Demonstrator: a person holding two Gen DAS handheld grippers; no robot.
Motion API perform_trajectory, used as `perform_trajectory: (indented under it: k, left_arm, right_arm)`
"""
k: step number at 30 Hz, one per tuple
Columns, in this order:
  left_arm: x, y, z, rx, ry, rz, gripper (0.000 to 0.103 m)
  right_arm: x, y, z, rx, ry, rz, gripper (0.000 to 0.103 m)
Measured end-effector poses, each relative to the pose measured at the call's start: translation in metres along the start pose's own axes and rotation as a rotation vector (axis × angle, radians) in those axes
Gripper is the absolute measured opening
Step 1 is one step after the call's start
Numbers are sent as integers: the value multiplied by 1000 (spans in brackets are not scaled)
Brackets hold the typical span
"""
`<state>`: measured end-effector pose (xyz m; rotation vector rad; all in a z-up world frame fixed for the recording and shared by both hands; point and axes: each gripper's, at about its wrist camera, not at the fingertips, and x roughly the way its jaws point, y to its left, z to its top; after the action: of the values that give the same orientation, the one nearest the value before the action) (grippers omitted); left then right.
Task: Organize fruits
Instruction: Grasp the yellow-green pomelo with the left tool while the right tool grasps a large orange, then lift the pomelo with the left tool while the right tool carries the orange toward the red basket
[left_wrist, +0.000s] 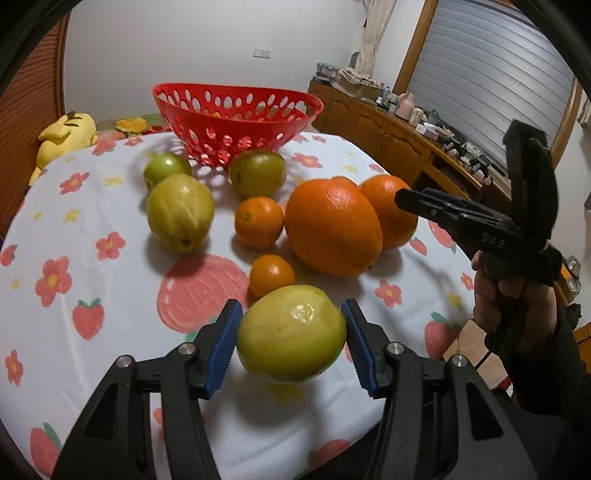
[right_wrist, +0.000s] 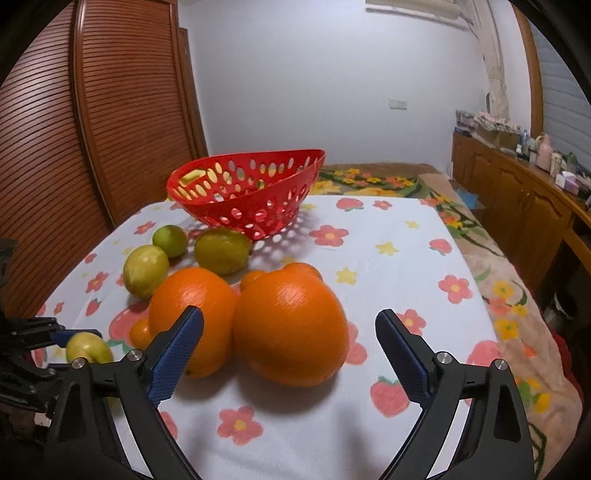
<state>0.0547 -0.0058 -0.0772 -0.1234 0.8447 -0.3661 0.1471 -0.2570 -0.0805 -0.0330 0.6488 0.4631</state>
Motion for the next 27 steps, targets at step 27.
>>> perform_trajectory:
  k: [27]
  left_arm:
    - [-18, 5, 19, 8, -130, 38, 54]
  right_arm:
    - [45, -18, 4, 73, 144, 152, 85]
